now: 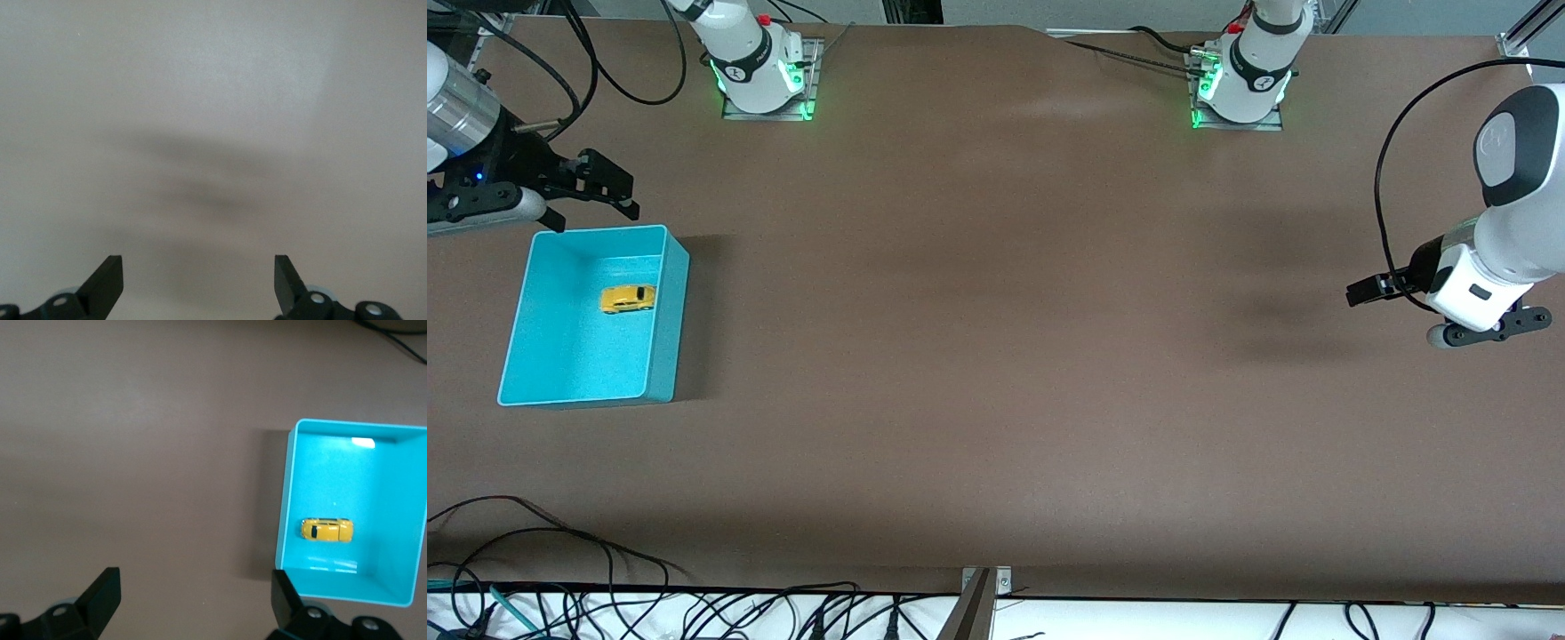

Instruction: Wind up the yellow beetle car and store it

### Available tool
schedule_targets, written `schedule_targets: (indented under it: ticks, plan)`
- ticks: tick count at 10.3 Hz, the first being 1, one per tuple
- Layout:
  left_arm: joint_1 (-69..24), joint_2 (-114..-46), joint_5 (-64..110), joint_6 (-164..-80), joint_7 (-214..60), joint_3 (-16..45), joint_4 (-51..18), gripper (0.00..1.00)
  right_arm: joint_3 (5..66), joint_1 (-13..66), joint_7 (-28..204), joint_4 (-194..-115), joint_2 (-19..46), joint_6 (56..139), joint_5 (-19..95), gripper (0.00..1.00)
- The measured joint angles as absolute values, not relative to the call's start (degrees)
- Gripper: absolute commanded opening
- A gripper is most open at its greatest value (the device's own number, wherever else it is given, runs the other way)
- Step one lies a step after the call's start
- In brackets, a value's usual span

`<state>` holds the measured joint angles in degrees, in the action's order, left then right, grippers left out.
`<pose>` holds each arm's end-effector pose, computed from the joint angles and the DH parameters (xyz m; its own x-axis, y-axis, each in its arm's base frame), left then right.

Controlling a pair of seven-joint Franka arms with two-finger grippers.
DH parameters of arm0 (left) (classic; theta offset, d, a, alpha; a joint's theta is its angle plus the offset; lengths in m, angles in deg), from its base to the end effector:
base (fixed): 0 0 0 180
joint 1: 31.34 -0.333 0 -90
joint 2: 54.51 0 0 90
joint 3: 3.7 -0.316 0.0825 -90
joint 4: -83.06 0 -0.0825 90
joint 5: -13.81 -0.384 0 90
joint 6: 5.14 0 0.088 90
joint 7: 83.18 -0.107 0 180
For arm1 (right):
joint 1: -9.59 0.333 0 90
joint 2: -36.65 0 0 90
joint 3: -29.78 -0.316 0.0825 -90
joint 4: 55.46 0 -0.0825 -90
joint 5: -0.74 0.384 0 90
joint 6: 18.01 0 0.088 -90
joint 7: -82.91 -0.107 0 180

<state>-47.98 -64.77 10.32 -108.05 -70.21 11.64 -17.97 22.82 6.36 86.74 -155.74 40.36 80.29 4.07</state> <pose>0.5955 0.0267 0.4515 0.9639 0.2306 -0.1334 0.2271 -0.9730 -0.0407 0.5425 0.0427 0.5873 0.9919 0.1231 0.0328 0.1246 -0.9911 -0.0478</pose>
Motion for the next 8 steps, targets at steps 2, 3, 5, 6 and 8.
schedule_targets:
  ticks: [2,3,5,6,8]
  plan:
    - [-48.0,-64.8,10.3,-108.0,-70.2,11.6,-18.0,1.0,23.3,7.4,84.9,-155.7,40.3,79.5,2.8,1.0]
    - [-48.0,-64.8,10.3,-108.0,-70.2,11.6,-18.0,1.0,23.3,7.5,84.9,-155.6,40.3,79.5,1.8,1.0]
    - [-48.0,-64.8,10.3,-108.0,-71.0,11.6,-18.0,1.0,23.4,7.5,84.9,-155.5,40.3,79.5,1.3,1.0]
    - [-48.0,-64.8,10.3,-108.0,-72.6,11.6,-18.0,1.0,23.5,7.5,84.9,-155.3,40.3,79.5,1.3,1.0]
    - [-48.1,-64.8,10.3,-108.0,-74.6,11.5,-18.0,1.0,23.7,7.5,84.9,-154.9,40.0,79.5,1.3,1.0]
